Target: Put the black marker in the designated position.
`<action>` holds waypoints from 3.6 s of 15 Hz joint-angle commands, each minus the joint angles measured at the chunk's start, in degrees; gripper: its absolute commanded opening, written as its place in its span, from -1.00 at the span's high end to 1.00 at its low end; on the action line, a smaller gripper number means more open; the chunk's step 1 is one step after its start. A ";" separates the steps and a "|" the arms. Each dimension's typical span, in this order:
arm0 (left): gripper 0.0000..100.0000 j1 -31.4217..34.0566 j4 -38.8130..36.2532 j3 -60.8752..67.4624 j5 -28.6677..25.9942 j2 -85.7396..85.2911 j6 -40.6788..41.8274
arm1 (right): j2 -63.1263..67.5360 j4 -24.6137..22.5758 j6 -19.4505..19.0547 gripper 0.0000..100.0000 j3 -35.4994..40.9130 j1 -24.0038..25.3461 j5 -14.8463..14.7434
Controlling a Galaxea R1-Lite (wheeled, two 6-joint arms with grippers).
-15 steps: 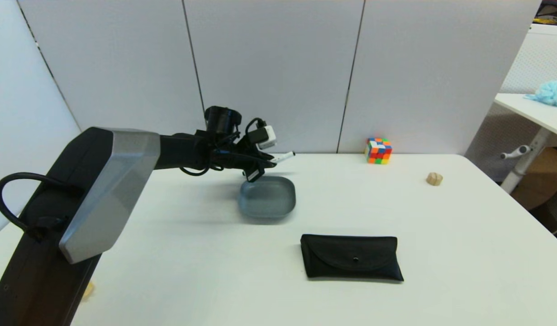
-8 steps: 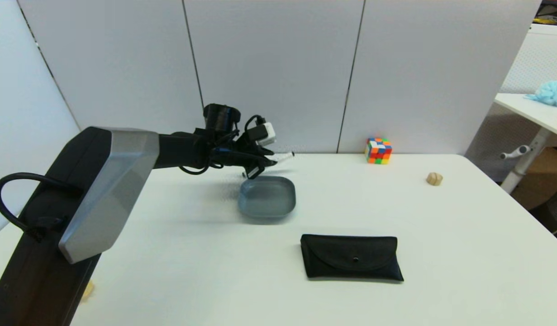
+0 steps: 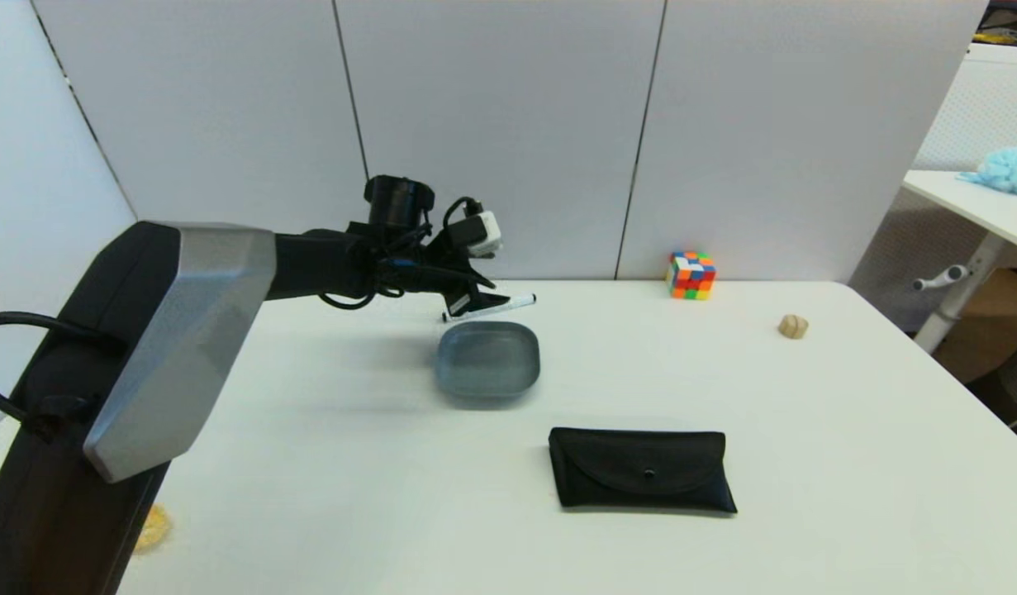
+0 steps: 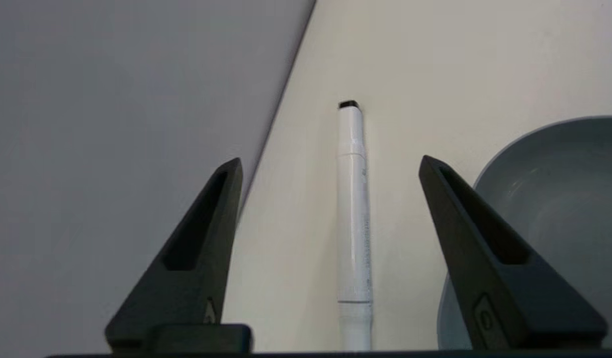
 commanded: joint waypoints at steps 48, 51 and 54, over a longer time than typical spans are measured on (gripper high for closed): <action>-1.00 22.41 -2.06 113.75 25.61 -137.23 -46.75 | 0.07 0.01 -0.09 -1.00 0.00 0.01 0.03; -1.00 22.41 -2.06 113.75 25.61 -137.23 -46.75 | 0.07 0.01 -0.09 -1.00 0.00 0.01 0.03; -1.00 22.41 -2.06 113.75 25.61 -137.23 -46.75 | 0.07 0.01 0.09 -1.00 0.00 0.01 -0.14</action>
